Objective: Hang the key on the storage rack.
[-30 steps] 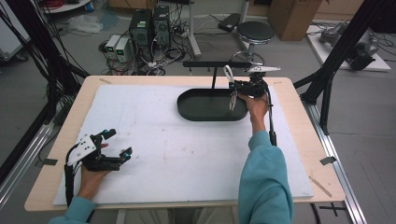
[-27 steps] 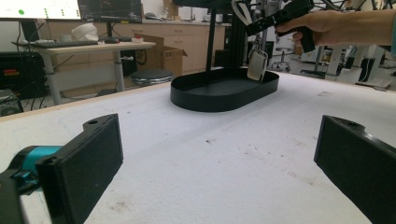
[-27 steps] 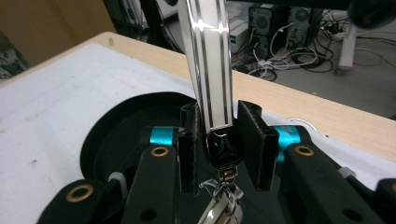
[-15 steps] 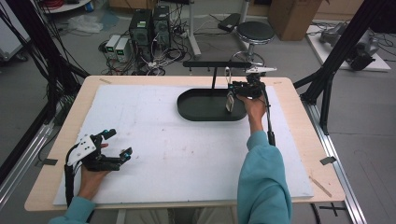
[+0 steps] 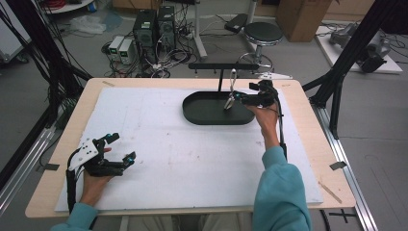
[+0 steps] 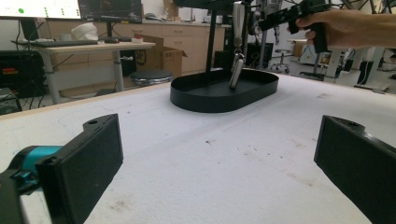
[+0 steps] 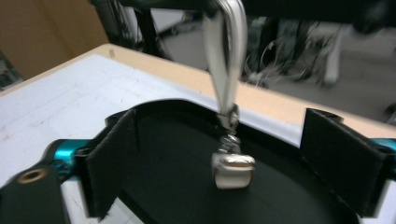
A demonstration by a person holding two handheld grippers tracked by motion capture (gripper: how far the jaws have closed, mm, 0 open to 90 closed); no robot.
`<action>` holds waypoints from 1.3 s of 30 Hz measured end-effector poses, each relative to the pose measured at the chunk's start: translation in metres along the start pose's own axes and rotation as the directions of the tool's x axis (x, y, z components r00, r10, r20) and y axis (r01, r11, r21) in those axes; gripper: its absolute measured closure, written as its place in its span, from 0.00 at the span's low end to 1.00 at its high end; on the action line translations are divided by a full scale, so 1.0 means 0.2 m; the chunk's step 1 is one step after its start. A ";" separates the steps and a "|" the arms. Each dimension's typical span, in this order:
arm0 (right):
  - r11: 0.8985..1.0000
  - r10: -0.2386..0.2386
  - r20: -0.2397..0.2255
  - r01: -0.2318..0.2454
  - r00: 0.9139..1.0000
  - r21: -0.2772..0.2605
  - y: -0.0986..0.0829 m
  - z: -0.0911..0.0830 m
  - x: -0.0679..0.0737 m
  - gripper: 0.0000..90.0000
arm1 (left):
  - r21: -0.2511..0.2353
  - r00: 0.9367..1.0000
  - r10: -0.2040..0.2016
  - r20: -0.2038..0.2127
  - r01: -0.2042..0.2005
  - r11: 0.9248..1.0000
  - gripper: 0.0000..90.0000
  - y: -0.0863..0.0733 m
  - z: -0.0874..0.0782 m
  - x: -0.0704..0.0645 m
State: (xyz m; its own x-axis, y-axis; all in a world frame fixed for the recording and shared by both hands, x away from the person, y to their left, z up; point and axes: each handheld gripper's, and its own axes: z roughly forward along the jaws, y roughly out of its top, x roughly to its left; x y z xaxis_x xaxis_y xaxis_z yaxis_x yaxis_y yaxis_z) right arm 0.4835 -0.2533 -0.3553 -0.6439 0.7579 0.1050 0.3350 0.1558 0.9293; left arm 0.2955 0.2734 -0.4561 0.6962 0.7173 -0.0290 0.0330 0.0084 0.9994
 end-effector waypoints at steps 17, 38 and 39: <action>0.958 -0.124 -0.016 0.116 0.992 -0.263 -0.34 -0.56 0.28 0.01 | -0.012 1.000 0.000 -0.002 0.000 1.000 0.02 0.00 -0.01 0.00; 0.955 -0.055 0.005 0.054 0.998 -0.292 -0.81 -0.63 0.27 0.01 | -0.014 1.000 0.004 -0.017 -0.004 1.000 0.02 0.00 -0.01 -0.01; 0.954 -0.066 0.009 0.066 0.998 -0.292 -0.81 -0.63 0.27 0.01 | -0.013 1.000 0.003 -0.016 -0.003 1.000 0.02 0.00 -0.01 -0.01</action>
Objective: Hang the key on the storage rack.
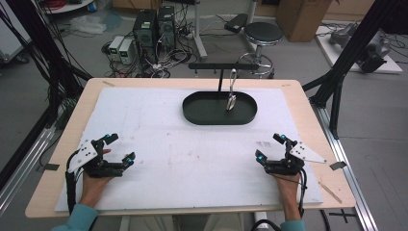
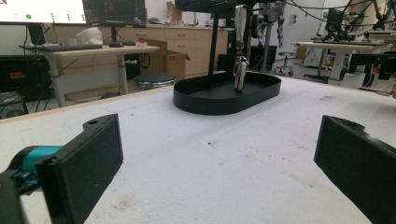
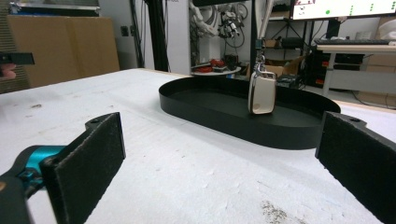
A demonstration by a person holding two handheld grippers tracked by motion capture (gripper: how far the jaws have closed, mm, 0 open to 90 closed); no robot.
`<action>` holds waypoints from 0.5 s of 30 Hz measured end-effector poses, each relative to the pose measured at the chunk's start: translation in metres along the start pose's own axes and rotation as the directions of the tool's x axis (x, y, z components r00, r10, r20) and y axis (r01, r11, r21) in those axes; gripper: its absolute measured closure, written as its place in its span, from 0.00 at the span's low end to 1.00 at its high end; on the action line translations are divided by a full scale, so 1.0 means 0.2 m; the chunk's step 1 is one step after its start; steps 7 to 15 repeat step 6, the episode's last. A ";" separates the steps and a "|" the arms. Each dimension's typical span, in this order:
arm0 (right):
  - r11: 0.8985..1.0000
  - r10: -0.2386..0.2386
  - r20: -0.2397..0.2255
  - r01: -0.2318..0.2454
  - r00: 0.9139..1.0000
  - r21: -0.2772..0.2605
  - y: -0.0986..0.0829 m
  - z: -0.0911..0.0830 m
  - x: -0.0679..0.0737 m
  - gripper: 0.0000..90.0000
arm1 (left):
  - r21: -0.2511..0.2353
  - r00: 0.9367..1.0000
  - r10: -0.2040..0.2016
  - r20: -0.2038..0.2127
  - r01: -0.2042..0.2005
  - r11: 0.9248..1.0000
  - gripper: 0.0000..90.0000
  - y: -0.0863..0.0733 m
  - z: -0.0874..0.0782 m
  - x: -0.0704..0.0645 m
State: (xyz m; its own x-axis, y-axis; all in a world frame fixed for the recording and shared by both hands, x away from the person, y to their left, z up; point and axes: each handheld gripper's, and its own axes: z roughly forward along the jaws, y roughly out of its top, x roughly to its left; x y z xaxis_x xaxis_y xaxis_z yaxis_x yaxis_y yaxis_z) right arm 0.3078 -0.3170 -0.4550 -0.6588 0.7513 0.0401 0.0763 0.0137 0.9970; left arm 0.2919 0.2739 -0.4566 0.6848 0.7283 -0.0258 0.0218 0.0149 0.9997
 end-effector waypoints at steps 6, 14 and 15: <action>1.000 -0.017 0.017 0.017 1.000 -0.021 -0.01 -0.01 0.02 0.01 | 0.000 1.000 0.001 -0.001 -0.001 1.000 0.02 0.00 0.00 0.00; 1.000 -0.017 0.017 0.017 1.000 -0.021 -0.01 -0.01 0.02 0.01 | 0.000 1.000 0.001 -0.001 -0.001 1.000 0.02 0.00 0.00 0.00; 1.000 -0.017 0.017 0.017 1.000 -0.021 -0.01 -0.01 0.02 0.01 | 0.000 1.000 0.001 -0.001 -0.001 1.000 0.02 0.00 0.00 0.00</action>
